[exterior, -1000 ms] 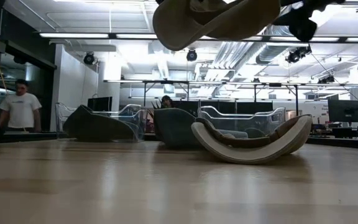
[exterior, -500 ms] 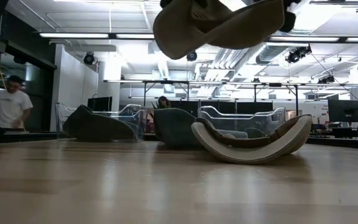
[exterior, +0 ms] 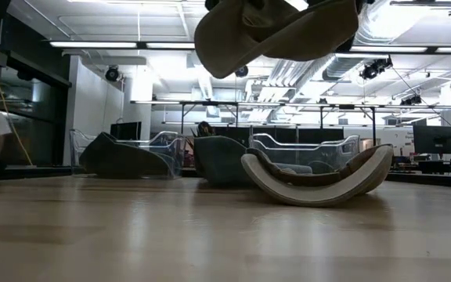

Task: Pick & Place hat
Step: Put the left brown cap into the right transparent bin

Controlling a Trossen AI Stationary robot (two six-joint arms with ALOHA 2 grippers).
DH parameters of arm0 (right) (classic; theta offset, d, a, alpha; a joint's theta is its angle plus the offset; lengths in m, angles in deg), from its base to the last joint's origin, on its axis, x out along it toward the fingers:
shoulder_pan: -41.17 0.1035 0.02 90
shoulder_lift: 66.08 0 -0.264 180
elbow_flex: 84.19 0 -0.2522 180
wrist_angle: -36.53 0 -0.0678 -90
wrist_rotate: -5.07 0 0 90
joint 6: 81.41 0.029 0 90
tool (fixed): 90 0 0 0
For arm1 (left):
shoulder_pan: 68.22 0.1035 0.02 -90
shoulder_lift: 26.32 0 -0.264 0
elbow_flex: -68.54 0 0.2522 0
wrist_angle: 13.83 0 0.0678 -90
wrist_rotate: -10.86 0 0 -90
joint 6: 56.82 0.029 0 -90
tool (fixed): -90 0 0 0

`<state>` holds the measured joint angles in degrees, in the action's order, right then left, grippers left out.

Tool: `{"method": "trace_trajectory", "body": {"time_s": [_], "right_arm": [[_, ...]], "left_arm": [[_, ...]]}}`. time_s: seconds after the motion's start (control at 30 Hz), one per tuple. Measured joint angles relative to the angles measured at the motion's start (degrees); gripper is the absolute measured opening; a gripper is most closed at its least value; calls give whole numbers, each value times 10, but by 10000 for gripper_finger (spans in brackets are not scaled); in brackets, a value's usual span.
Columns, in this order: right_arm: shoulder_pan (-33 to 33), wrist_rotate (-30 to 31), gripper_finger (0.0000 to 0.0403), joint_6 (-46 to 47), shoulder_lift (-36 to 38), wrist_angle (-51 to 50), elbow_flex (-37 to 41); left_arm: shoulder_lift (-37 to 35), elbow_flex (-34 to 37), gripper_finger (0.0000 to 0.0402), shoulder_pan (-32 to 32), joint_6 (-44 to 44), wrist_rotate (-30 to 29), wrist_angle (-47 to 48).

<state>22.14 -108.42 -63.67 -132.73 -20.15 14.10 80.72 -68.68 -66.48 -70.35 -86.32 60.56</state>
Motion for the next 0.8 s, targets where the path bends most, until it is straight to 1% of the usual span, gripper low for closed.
{"method": "trace_trajectory", "body": {"time_s": [0.13,0.3,0.47,0.67,0.8], "right_arm": [[12,-5,273,-13,-25,18,0],[28,-6,273,-18,-56,63,1],[35,-20,273,-26,-80,103,1],[37,-34,273,-28,-109,124,1],[37,-35,268,-38,-115,124,1]], "left_arm": [[0,0,0,0,0,0,-6],[0,0,0,0,0,0,-11],[0,0,0,0,0,1,-11],[0,0,0,0,0,2,-16],[0,0,0,0,0,2,-20]]}}
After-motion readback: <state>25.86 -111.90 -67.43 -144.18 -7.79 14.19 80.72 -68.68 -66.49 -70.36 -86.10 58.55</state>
